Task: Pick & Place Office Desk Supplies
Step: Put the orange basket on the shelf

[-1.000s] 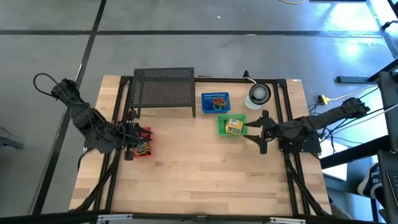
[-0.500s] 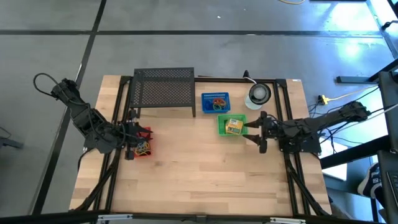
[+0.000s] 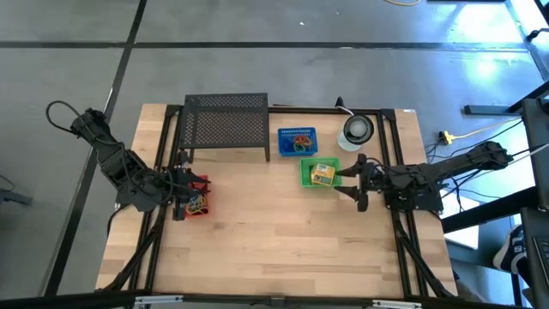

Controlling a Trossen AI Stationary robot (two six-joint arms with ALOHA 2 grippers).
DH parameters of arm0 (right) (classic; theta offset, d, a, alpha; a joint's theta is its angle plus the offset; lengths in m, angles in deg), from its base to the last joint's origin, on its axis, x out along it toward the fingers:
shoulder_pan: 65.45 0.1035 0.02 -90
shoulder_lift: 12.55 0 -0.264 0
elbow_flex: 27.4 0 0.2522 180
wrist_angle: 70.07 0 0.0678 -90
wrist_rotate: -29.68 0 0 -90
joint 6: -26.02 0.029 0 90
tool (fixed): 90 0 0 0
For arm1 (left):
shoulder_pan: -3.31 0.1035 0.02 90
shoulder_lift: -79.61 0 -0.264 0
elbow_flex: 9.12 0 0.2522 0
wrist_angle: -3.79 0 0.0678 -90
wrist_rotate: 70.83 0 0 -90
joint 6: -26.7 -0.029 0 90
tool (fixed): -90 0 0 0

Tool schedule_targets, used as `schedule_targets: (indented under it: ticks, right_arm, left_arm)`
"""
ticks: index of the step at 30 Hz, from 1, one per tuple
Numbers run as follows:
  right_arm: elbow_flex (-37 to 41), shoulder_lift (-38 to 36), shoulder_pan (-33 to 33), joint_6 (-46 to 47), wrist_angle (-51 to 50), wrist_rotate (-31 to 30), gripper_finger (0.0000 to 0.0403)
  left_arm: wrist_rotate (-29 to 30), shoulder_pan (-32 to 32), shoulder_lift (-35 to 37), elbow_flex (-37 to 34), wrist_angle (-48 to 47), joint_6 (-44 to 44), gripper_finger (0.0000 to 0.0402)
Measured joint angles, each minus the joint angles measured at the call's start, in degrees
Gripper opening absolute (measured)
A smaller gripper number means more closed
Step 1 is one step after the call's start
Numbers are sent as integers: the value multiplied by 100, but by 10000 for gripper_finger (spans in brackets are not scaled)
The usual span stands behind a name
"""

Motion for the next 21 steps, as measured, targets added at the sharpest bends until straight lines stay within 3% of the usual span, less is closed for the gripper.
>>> schedule_targets:
  ticks: [9, 14, 21]
  right_arm:
    - [789, -13, 0, -42, 1274, 242, 260]
    - [786, -57, -4, -285, 1285, 246, 260]
    - [786, -72, -342, -409, 1268, -268, 260]
  left_arm:
    - [-4, 0, 0, 0, 0, 39, 102]
    - [5, 2, 0, 0, -1, 37, 106]
    - [258, 2, 0, 0, -2, 105, 103]
